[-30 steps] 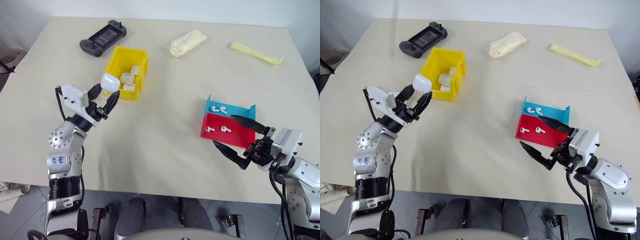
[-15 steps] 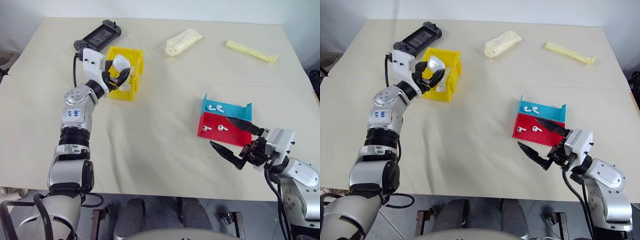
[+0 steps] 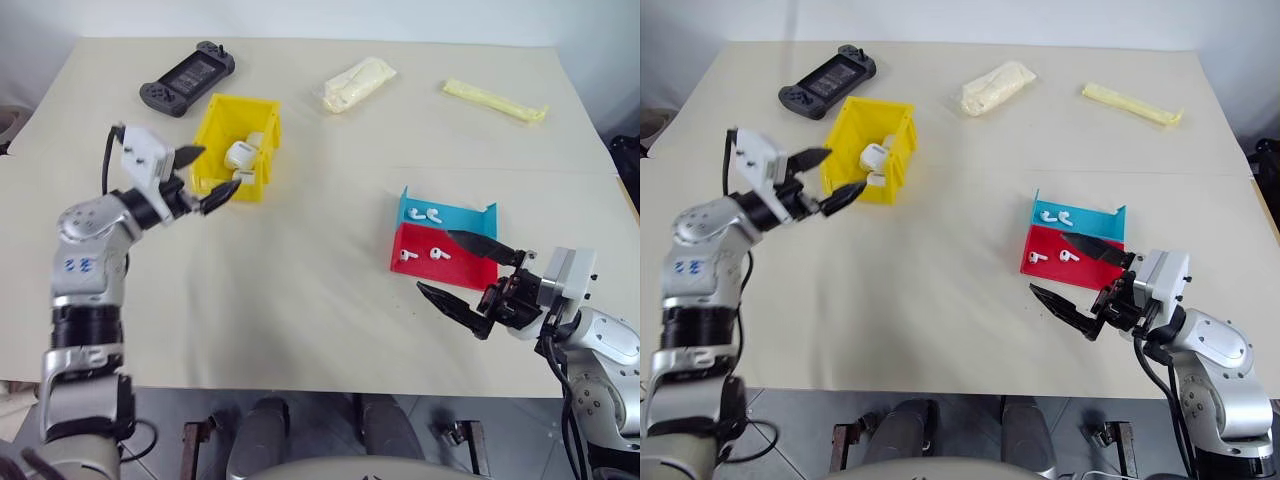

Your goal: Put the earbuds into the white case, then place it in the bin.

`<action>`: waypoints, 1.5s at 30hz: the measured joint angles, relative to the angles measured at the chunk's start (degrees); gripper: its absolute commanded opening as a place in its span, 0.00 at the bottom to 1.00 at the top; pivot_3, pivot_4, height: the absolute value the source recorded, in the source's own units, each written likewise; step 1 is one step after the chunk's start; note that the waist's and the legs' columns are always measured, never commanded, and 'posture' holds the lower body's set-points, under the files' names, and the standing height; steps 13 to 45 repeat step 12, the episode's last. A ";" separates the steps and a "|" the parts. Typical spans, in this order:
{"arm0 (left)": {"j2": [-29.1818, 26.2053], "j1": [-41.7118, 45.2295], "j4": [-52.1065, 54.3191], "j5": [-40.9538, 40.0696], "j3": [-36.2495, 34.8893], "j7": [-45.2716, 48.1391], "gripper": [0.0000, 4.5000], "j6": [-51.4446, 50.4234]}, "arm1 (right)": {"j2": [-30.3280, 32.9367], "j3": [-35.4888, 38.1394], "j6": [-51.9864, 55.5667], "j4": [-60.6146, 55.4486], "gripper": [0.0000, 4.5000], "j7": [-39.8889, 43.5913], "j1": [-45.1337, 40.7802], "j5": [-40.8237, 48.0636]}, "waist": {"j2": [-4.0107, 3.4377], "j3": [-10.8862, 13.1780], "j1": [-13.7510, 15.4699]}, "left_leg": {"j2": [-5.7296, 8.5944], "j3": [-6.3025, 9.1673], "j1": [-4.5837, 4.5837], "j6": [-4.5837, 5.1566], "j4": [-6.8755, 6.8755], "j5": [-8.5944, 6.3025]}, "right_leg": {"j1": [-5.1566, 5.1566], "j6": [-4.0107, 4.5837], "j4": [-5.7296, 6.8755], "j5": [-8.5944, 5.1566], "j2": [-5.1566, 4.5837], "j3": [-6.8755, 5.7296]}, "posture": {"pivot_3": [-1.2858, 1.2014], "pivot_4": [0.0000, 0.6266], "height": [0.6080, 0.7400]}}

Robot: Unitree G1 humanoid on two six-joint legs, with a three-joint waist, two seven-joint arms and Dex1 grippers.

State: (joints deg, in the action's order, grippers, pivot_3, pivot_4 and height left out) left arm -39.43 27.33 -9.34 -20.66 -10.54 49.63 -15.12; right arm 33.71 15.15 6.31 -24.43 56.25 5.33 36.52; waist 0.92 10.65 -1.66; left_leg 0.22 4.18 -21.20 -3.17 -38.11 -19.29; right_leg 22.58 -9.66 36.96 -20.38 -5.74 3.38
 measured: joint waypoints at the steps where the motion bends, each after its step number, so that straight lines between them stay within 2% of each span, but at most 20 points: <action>1: -1.86 -3.65 2.22 -1.14 -0.43 2.73 0.99 -0.51 | 0.23 -0.14 -0.04 0.46 1.00 0.64 -0.28 -0.12 | 0.00 0.00 0.03 | 0.00 0.00 0.00 0.00 0.00 0.00 | 0.00 0.00 -0.05 0.00 -0.01 0.00 | 0.52 0.24 1.00; 4: -4.88 -13.01 6.06 -2.04 -0.57 8.73 0.99 -0.16 | 2.13 -0.21 -0.36 2.72 1.00 3.20 -0.45 -0.98 | 0.00 0.00 0.11 | 0.01 0.00 0.01 0.03 0.00 -0.02 | -0.04 0.01 -0.14 0.00 -0.05 0.01 | 0.52 0.24 1.00; 8: -5.01 -18.15 7.55 -1.13 0.74 12.43 0.99 4.32 | 3.75 -0.44 -1.40 6.10 1.00 6.30 -1.50 -1.85 | 0.00 0.00 1.16 | 0.03 0.00 0.00 0.04 -0.04 -0.02 | -0.07 0.01 -0.23 0.00 -0.06 -0.03 | 0.52 0.24 1.00; 12: -2.27 -17.26 9.40 -0.24 0.66 9.75 0.99 8.26 | 4.25 -0.31 -1.53 8.93 1.00 7.13 -2.73 -2.15 | 0.00 0.00 1.60 | 0.06 -0.01 0.00 0.06 -0.03 -0.03 | -0.07 0.02 -0.25 0.00 -0.09 -0.03 | 0.52 0.24 1.00; 45: -2.27 -17.26 9.40 -0.24 0.66 9.75 0.99 8.26 | 4.25 -0.31 -1.53 8.93 1.00 7.13 -2.73 -2.15 | 0.00 0.00 1.60 | 0.06 -0.01 0.00 0.06 -0.03 -0.03 | -0.07 0.02 -0.25 0.00 -0.09 -0.03 | 0.52 0.24 1.00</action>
